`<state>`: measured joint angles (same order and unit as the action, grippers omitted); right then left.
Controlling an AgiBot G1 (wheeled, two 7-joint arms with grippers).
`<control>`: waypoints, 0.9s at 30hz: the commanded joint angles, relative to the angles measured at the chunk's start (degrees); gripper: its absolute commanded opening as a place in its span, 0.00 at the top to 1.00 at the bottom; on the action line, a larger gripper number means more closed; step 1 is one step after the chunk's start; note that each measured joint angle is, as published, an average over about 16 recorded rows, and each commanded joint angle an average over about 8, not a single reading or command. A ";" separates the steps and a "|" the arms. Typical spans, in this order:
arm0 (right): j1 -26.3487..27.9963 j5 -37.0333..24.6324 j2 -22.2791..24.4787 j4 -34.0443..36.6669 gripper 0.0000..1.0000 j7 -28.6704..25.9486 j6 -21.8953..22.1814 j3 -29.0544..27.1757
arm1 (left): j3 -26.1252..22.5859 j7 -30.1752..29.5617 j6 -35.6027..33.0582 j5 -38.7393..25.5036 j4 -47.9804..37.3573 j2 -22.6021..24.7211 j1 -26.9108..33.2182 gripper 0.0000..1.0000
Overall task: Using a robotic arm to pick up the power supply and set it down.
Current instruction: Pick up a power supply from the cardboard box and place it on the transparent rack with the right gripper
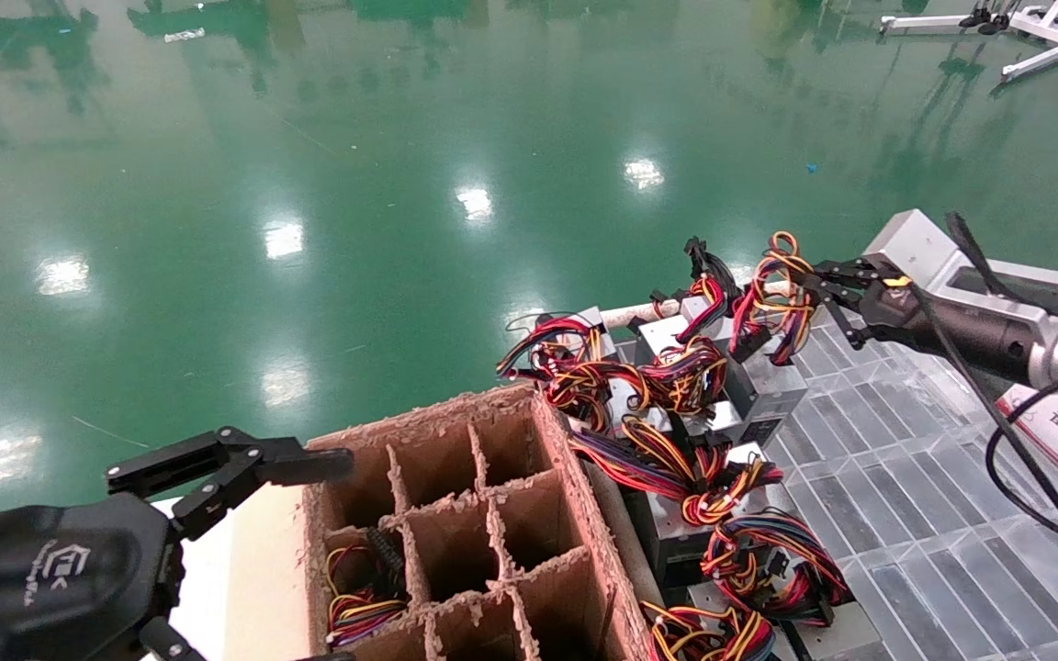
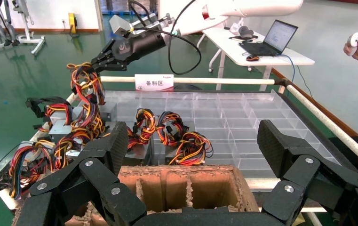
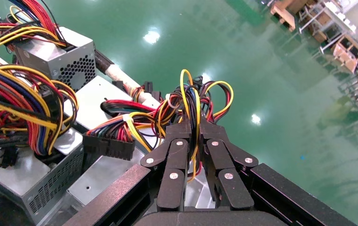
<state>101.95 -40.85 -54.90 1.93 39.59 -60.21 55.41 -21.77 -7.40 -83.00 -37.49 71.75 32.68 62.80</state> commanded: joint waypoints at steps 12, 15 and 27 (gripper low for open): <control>-0.09 -1.43 1.62 -0.26 0.98 -6.62 -2.71 0.89 | 0.00 0.00 0.00 0.00 0.00 0.00 0.00 0.00; 0.20 -2.28 1.83 -0.26 0.64 -8.19 -3.20 1.47 | 0.00 0.00 0.00 0.00 0.00 0.00 0.00 0.00; 0.17 -3.04 1.96 0.05 0.00 -10.33 -3.52 1.98 | 0.00 0.00 0.01 0.01 -0.01 -0.01 -0.01 0.00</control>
<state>102.13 -43.86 -52.94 1.96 29.26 -63.73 57.38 -21.78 -7.40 -82.99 -37.48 71.74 32.67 62.78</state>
